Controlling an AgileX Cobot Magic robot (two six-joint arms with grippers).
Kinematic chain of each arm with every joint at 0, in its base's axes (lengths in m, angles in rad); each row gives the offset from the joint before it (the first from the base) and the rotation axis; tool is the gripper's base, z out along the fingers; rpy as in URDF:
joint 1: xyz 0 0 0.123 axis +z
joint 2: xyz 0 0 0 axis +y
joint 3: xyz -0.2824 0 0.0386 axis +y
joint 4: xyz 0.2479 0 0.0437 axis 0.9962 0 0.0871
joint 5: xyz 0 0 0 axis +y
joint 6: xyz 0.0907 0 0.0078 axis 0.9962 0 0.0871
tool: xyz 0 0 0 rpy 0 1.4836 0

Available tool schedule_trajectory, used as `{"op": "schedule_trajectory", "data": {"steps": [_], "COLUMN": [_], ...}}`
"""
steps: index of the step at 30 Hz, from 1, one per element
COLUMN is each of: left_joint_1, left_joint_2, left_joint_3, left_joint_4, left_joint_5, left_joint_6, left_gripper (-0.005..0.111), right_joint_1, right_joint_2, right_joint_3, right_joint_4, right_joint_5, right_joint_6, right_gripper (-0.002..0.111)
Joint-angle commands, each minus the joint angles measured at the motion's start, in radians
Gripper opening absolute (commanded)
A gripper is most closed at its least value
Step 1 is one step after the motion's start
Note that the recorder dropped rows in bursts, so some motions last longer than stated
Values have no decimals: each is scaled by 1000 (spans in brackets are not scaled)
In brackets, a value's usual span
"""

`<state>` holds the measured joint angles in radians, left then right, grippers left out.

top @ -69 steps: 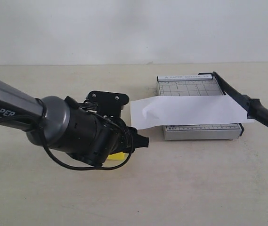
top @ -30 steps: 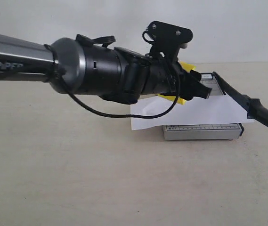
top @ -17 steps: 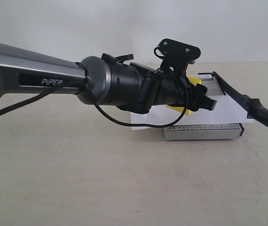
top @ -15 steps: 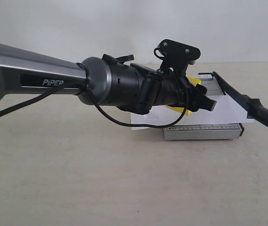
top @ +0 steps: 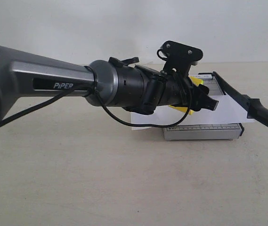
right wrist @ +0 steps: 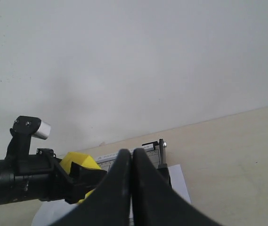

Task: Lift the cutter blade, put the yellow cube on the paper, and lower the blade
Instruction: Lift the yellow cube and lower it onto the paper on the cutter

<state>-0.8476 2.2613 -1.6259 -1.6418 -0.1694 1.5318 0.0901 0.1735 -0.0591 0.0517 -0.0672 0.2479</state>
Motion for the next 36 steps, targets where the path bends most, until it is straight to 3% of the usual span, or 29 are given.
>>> {"op": "schedule_trajectory", "data": {"steps": [1,14,36], "left_joint_1": [-3,-3,-3], "left_joint_2": [25,85,135], "left_joint_3": [-36,-136,-142], "left_joint_4": [2,9,9], "left_joint_5": [10,47,63], "left_joint_6": [6,6,6], "left_gripper": [4,4,5], "right_joint_1": [2,2,2], "right_joint_2": [-2,-2,-2], "right_joint_3": [1,1,1], "right_joint_4": [-5,-5,-5], "right_joint_5": [-8,-8,-8], "right_joint_6": [0,0,0], "right_gripper": [0,0,0]}}
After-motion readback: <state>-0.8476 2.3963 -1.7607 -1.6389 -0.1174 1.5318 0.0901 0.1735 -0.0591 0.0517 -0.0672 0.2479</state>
